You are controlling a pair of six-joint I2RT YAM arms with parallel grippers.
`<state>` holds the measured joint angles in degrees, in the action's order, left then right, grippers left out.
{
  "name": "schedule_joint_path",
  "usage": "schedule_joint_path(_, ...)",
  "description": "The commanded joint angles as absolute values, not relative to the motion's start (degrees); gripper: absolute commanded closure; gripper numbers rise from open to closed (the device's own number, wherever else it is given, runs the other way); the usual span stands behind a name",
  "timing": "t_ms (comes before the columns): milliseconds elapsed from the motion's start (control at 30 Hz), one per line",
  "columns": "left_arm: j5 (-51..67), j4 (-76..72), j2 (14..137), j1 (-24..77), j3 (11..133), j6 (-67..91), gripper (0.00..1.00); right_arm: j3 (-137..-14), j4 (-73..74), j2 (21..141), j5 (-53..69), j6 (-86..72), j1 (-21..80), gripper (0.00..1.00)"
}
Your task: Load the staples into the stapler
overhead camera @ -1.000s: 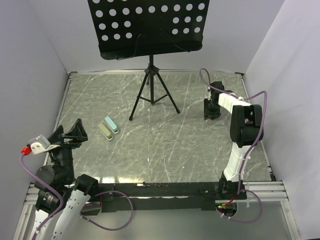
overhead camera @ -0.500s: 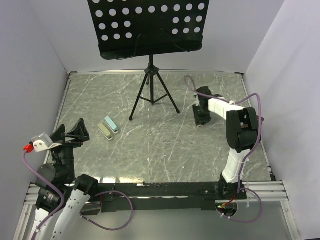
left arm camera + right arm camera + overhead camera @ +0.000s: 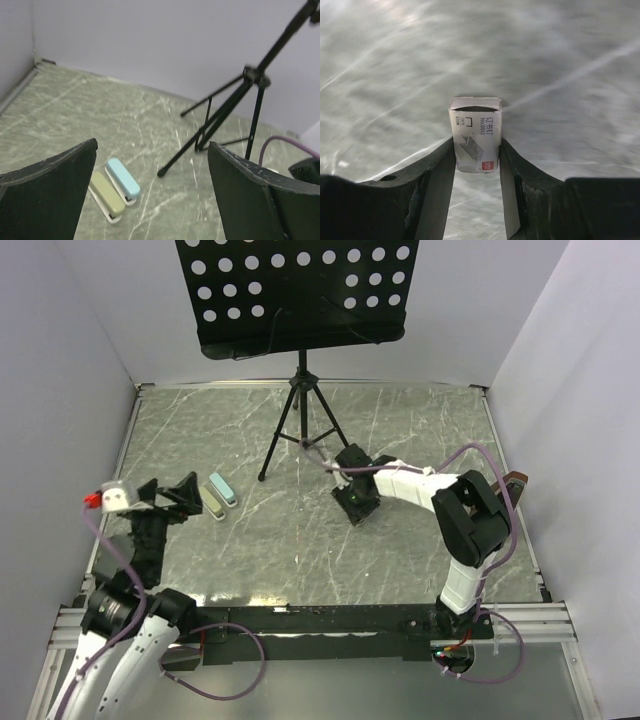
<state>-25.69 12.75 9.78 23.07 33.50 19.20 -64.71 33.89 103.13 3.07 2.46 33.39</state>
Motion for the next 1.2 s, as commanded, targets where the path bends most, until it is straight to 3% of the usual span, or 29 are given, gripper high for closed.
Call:
schedule_joint_path(0, -18.04, 13.36, 16.59, 23.2, 36.3, 19.86, 0.03, -62.84, 34.72, 100.46, 9.67, 8.07, 39.8, 0.53)
schedule_joint_path(133, -12.15, 16.16, 22.75, 23.2, 38.23, 21.35, 0.03, -61.96, 34.19, 100.9, 10.72, 10.72, 43.41, 0.51)
schedule_joint_path(467, -2.03, 16.78, 29.79, 23.2, 38.14, 26.89, 0.03, -59.6, 32.35, 92.84, 9.5, 8.71, 44.91, 0.32)
schedule_joint_path(733, 3.25, 14.77, 36.47, 23.29, 38.15, 31.28, 0.03, -52.04, 24.71, 83.15, 9.49, -8.42, 40.96, 0.31)
schedule_joint_path(1167, 0.26, 14.59, 36.83, 23.29, 36.91, 32.35, 0.03, -48.34, 15.65, 90.61, 12.57, -19.86, 41.57, 0.31)
